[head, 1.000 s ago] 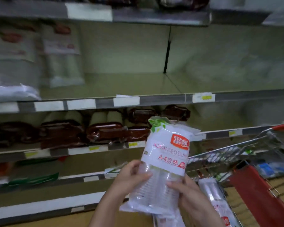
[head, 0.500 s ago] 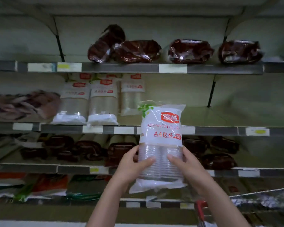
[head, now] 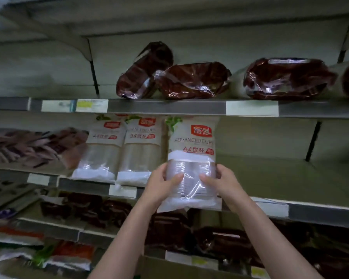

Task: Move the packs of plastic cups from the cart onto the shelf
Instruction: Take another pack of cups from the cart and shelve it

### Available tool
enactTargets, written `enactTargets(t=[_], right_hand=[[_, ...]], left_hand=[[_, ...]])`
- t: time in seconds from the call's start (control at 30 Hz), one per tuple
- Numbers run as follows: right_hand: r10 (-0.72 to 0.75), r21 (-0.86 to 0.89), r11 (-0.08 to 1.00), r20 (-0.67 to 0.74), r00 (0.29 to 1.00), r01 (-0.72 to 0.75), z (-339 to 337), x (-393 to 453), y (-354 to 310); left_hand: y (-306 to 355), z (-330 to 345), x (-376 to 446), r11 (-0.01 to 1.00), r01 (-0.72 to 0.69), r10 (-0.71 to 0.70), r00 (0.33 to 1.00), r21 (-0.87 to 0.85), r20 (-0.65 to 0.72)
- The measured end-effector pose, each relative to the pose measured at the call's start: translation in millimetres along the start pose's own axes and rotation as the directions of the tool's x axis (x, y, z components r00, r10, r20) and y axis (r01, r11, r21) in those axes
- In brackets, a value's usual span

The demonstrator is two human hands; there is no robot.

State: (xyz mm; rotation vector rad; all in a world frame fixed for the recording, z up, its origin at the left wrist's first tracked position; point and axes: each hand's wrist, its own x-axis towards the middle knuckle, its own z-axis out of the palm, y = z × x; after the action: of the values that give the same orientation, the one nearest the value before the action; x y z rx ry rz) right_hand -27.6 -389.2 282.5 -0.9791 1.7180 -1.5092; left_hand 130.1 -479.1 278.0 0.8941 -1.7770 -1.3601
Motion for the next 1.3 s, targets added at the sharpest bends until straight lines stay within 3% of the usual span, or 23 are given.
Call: enactTargets(t=[0.13, 0.23, 0.5, 0.8, 0.93, 1.07, 1.3], right_hand=[[0.043, -0.039, 0.998, -0.001, 0.999, -0.043, 2.5, 39.3, -8.3], [0.046, -0.03, 0.998, -0.03, 0.998, -0.047, 12.1, 60.4, -9.0], [0.087, -0.102, 0.99, -0.051, 0.995, -0.092, 29.0, 68.4, -1.9], [-0.078, -0.262, 0.965, -0.23, 0.97, 0.015, 22.6, 16.9, 2.5], [-0.153, -0.164, 0.981, -0.34, 0.928, 0.102, 9.9, -33.2, 22.1], [-0.11, -0.077, 0.993, -0.465, 0.879, 0.084, -3.6, -98.8, 49.1], [0.256, 0.069, 0.964, -0.507, 0.823, -0.258, -32.0, -212.9, 109.6]], left_hand=[[7.2, 2.9, 36.3, 0.977, 0.121, -0.105, 0.99, 0.173, -0.099], [10.9, 5.9, 54.5, 0.967, 0.17, -0.137, 0.975, 0.19, -0.174], [-0.4, 8.0, 57.0, 0.943, 0.148, -0.072, 0.965, 0.297, -0.253], [-0.5, -5.7, 6.2, 0.971, 0.083, -0.015, 0.957, 0.225, -0.289], [-11.3, -12.3, -48.7, 0.995, 0.027, 0.001, 0.956, 0.092, -0.295], [-37.3, -3.8, -112.3, 0.998, 0.045, -0.053, 0.972, -0.04, -0.228], [-72.6, 51.0, -193.8, 0.962, 0.233, -0.219, 0.97, -0.143, 0.108]])
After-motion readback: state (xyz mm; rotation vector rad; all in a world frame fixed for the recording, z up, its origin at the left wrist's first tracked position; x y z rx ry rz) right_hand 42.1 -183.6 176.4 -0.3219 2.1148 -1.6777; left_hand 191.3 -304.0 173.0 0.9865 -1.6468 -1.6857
